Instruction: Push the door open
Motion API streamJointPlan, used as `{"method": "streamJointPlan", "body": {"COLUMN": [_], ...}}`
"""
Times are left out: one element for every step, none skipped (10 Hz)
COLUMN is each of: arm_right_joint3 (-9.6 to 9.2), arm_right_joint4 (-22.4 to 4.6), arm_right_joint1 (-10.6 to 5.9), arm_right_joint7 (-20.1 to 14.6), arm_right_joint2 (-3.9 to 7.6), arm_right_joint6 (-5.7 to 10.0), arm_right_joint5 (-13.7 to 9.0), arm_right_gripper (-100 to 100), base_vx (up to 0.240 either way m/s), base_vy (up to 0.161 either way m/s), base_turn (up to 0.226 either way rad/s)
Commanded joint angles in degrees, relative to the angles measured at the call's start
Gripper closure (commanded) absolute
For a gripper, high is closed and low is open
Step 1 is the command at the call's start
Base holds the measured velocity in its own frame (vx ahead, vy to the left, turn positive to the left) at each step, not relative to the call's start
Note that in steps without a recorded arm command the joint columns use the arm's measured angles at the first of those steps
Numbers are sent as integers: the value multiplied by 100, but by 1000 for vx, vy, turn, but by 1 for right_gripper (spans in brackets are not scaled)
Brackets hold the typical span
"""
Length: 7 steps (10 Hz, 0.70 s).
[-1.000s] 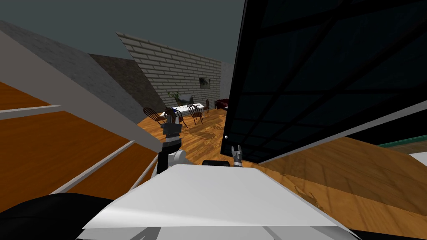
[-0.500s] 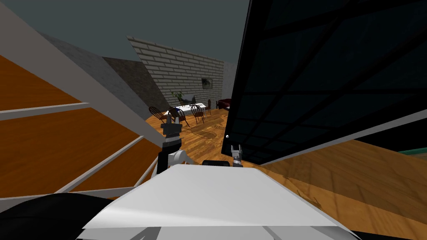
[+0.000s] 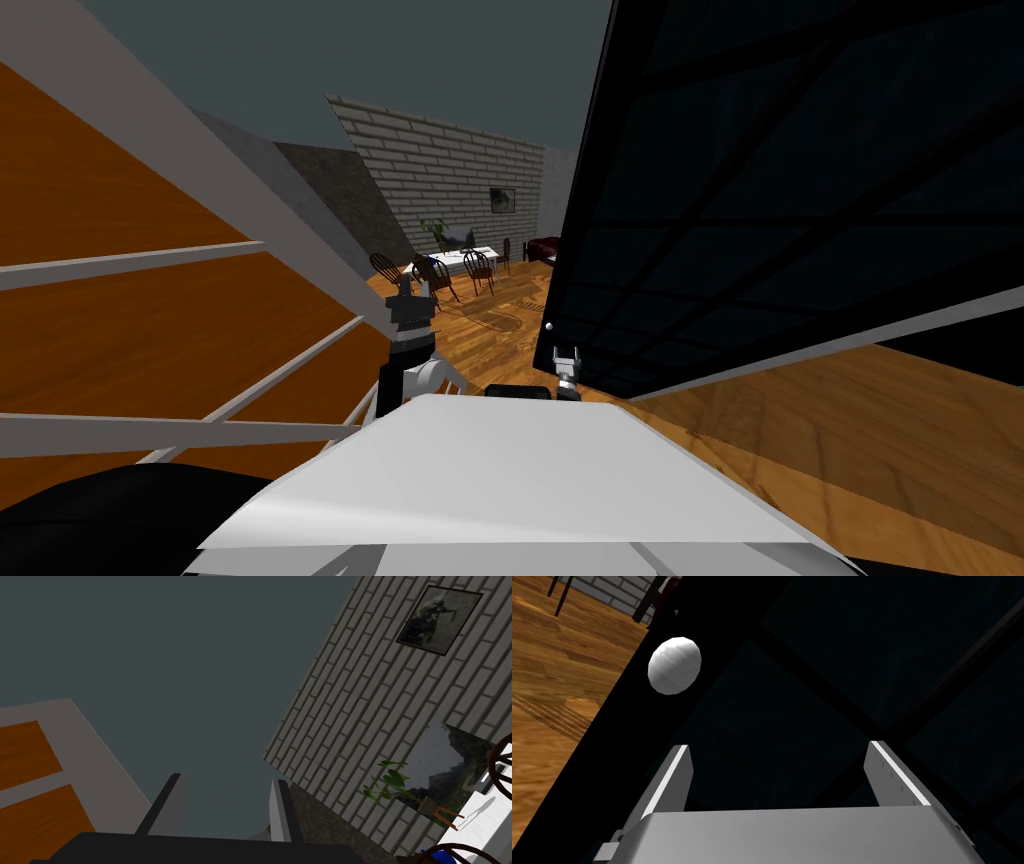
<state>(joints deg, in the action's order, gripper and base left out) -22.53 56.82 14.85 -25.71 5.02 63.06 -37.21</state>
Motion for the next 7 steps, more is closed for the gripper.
{"method": "streamJointPlan", "body": {"arm_right_joint3": [-55, -99, -99, -138, -178, -178, -217], "arm_right_joint4": [-22, -37, -37, -51, -65, -65, -79], "arm_right_joint1": [-66, -118, -118, -165, -211, -211, -258], "arm_right_joint7": [-286, -442, -517, -722, -880, -927, -1131], "arm_right_joint2": [-16, -23, -23, -31, -39, -39, -47], "arm_right_joint6": [-24, -43, -43, -60, -78, -78, -95], "arm_right_joint5": [-207, -376, -376, -528, -680, -680, -832], "arm_right_gripper": [-100, -100, -100, -100, -100, -100, -100], "base_vx": [-32, -41, -30, -25, -33, -25, -28], "base_vy": [10, 14, 9, 13, 18, 13, 13], "base_turn": [71, 121, 35, 52, 104, 35, 60]}}
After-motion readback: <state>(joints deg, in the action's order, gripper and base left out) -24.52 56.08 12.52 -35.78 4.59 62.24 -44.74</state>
